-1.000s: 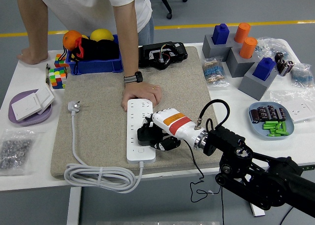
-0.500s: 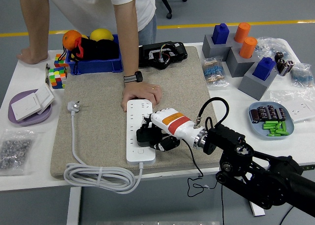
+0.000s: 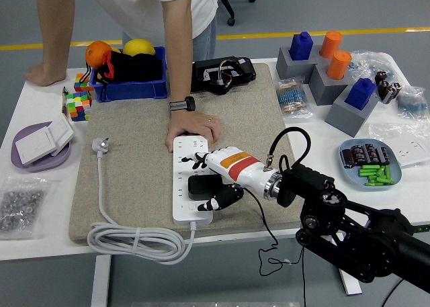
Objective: Press the white button,pick up the black plug,place it near the board,insert it into the board
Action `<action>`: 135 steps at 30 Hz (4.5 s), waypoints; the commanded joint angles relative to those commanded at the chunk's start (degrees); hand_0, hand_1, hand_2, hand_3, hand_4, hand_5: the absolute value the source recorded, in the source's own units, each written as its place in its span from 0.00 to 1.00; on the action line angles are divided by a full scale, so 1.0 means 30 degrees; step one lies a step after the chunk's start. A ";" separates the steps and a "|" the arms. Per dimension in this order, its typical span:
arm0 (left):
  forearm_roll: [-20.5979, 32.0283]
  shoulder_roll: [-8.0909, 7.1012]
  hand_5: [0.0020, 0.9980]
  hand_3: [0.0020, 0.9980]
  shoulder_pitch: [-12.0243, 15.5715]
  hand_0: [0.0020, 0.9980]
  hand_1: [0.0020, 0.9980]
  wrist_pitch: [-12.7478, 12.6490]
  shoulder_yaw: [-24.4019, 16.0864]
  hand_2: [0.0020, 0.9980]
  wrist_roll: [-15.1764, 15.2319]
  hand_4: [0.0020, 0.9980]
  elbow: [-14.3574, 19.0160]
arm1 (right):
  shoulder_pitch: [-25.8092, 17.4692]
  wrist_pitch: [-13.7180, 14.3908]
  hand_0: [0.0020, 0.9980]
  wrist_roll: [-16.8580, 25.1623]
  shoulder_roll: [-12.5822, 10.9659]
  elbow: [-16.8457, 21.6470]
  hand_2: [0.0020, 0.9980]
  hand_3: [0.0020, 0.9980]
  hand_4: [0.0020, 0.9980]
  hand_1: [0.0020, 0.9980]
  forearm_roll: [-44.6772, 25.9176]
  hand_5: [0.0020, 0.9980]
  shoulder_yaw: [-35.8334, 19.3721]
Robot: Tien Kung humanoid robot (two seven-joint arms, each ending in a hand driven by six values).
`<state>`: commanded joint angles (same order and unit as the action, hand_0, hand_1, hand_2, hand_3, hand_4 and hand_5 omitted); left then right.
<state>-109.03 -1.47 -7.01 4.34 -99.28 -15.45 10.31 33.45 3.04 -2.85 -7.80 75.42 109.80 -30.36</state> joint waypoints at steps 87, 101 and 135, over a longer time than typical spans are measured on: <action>-0.0744 -0.0087 0.48 0.80 0.0785 0.83 0.79 0.0124 -0.0330 0.76 0.0193 0.58 0.0000 | -1.2773 0.0938 0.95 0.4319 -0.0347 0.7844 0.88 0.87 1.00 0.90 -0.5590 0.98 -2.5998; -0.0954 -0.0416 0.48 0.80 0.1041 0.83 0.79 0.0302 0.0224 0.76 0.0145 0.58 0.0000 | -1.3204 0.0888 0.95 0.2924 -0.0154 0.7765 0.87 0.85 1.00 0.90 -0.5516 0.96 -2.7284; 0.1127 -0.0617 0.48 0.80 0.0502 0.83 0.79 -0.0059 0.1182 0.76 0.0382 0.58 0.0000 | -1.0203 0.0160 0.94 0.1120 -0.1146 0.7703 0.86 0.83 1.00 0.90 -0.4840 0.90 -2.3248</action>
<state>-105.65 -3.32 -5.51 4.16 -95.73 -14.30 10.31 2.84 3.52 0.51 -11.24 98.53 95.28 -100.10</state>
